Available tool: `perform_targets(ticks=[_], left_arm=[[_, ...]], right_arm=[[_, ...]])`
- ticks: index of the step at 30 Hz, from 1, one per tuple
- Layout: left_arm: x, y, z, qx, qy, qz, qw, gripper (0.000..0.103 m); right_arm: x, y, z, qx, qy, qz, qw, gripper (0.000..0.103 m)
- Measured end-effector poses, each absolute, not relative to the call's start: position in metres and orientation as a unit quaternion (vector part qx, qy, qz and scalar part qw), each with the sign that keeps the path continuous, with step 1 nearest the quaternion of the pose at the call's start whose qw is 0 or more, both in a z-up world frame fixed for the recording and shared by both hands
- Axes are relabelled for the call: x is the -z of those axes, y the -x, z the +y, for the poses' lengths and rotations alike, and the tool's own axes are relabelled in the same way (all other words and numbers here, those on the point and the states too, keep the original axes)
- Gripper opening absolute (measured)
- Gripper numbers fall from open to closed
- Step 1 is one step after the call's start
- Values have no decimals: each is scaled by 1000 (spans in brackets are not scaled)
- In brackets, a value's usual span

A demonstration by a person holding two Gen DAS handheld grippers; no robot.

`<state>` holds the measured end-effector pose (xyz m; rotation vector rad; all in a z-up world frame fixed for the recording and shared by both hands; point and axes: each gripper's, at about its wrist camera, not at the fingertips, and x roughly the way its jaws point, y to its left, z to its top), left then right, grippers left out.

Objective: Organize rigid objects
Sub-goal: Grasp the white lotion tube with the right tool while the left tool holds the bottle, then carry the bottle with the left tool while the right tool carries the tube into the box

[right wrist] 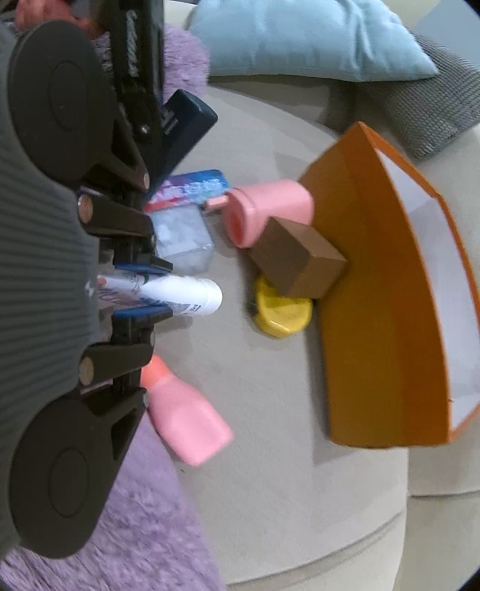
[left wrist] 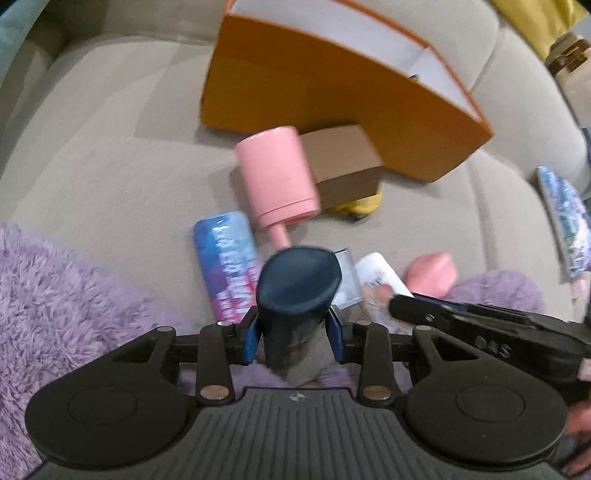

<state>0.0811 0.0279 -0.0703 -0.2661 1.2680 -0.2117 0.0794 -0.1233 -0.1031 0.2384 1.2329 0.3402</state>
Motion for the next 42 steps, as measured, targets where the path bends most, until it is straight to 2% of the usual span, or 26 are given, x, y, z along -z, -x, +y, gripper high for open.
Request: perform_targets(ticks=[8, 18, 23, 31, 42], left_arm=[[90, -90, 22, 83, 113, 571, 809, 42], [107, -75, -4, 90, 9, 575, 813, 49], [110, -70, -3, 108, 14, 557, 823, 44], [79, -51, 16, 126, 60, 505, 851, 39], [-2, -53, 25, 145, 72, 428, 889, 38]], right_arm=[[118, -77, -118, -161, -92, 580, 793, 21], [129, -74, -124, -151, -92, 596, 783, 28], [131, -74, -123, -155, -92, 597, 782, 26], [106, -74, -125, -162, -98, 566, 802, 20], [38, -80, -130, -180, -103, 486, 849, 20]])
